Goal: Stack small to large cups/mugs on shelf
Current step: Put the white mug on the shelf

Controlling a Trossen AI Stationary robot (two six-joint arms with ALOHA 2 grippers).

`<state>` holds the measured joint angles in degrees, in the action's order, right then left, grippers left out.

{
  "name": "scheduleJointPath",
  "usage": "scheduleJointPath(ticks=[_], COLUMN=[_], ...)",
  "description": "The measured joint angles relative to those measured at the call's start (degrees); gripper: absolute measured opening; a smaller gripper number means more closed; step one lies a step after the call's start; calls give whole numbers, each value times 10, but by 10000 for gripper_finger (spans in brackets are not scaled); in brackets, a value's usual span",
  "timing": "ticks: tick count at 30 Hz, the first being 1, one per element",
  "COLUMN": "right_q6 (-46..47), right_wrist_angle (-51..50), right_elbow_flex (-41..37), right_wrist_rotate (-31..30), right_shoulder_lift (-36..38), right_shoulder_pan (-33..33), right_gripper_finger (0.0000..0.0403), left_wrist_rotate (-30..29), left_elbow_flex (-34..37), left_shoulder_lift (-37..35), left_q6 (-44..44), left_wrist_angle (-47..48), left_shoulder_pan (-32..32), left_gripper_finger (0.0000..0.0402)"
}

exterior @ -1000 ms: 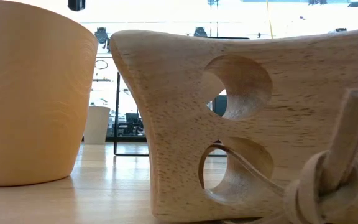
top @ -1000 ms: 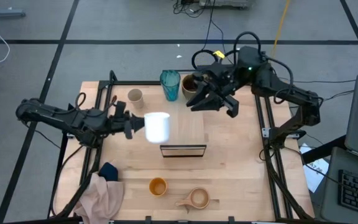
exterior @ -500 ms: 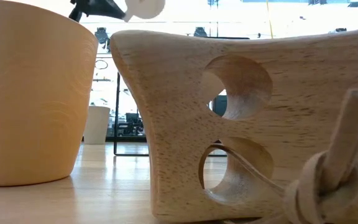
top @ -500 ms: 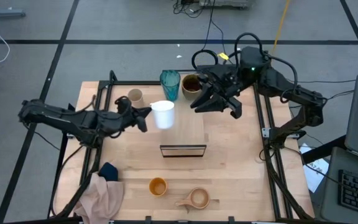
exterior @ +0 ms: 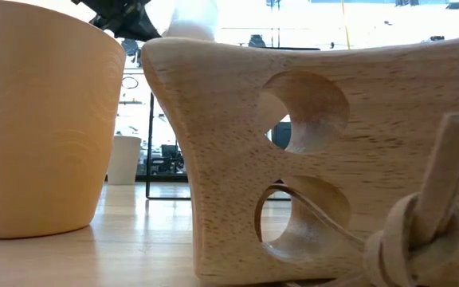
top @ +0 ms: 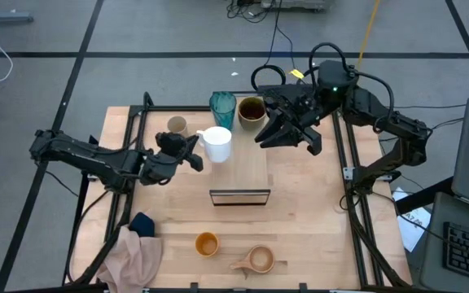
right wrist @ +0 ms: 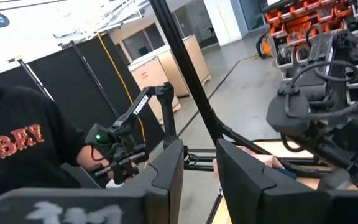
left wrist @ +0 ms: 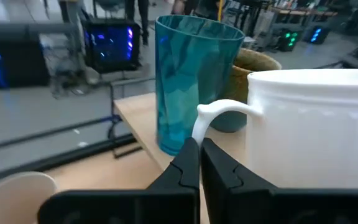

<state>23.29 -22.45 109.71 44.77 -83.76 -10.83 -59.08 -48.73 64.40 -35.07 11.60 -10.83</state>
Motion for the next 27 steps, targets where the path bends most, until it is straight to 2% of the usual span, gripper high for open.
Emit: scheduleJointPath(ticks=[11, 21, 27], right_q6=[31, 55, 56], right_wrist_angle=[16, 16, 12], right_elbow_flex=[0, 0, 0], right_wrist_rotate=[-15, -32, -32], right_shoulder_lift=[14, 16, 16], right_shoulder_pan=[-9, -9, -9], right_gripper_finger=[89, 89, 89], left_wrist_rotate=[-81, -41, -39], left_elbow_flex=[0, 0, 0], left_shoulder_lift=[50, 115, 133], left_q6=[100, 50, 67], left_wrist_angle=[-51, -55, -58], left_shoulder_pan=[10, 63, 64], left_gripper_finger=[0, 0, 0])
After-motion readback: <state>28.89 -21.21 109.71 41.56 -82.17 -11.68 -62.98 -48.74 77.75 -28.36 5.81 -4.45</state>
